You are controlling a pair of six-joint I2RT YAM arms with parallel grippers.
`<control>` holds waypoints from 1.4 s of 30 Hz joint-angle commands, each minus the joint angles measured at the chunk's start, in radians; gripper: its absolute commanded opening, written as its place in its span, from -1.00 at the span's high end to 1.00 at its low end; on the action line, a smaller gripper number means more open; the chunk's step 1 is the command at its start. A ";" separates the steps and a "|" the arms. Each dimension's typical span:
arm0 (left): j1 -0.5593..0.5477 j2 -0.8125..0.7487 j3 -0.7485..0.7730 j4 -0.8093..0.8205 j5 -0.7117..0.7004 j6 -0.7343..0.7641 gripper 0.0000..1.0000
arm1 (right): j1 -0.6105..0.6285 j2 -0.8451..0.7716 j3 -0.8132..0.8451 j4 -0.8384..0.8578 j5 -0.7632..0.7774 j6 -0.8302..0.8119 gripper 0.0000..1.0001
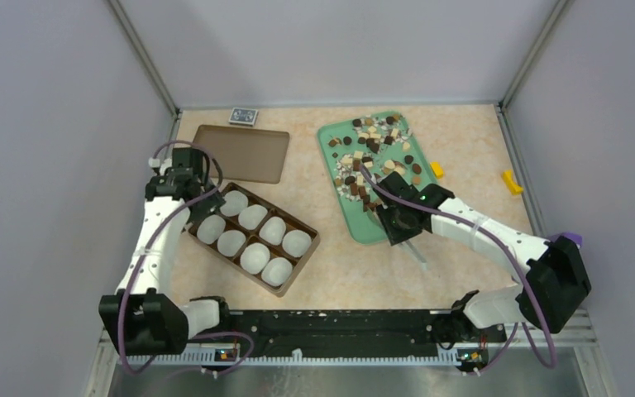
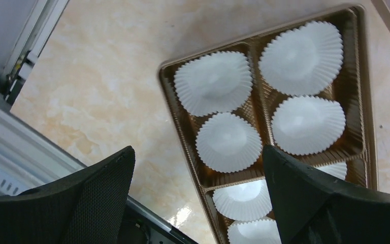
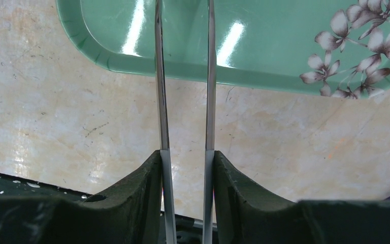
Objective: Pack the chocolate
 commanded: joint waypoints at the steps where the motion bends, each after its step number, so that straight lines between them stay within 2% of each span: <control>1: 0.103 -0.030 -0.019 -0.045 0.028 -0.035 -0.97 | 0.009 -0.039 0.054 0.004 0.002 0.016 0.42; 4: 0.221 -0.042 -0.100 0.031 0.111 0.010 -0.98 | 0.009 -0.049 0.051 0.012 -0.005 0.018 0.42; 8: 0.350 -0.070 -0.239 0.187 0.420 0.086 -0.98 | 0.010 -0.062 0.044 0.017 -0.012 0.018 0.42; 20: 0.359 -0.095 -0.423 0.349 0.744 0.095 -0.97 | 0.009 -0.079 0.033 0.039 -0.013 0.016 0.42; 29: 0.232 -0.093 -0.450 0.409 0.779 0.099 -0.97 | 0.009 -0.071 0.035 0.058 -0.028 0.014 0.42; 37: -0.059 -0.043 -0.428 0.471 0.705 -0.003 -0.97 | 0.009 -0.096 0.055 0.042 -0.027 0.031 0.43; 42: -0.117 -0.047 -0.386 0.437 0.692 -0.013 -0.98 | 0.009 -0.116 0.076 0.018 -0.019 0.041 0.44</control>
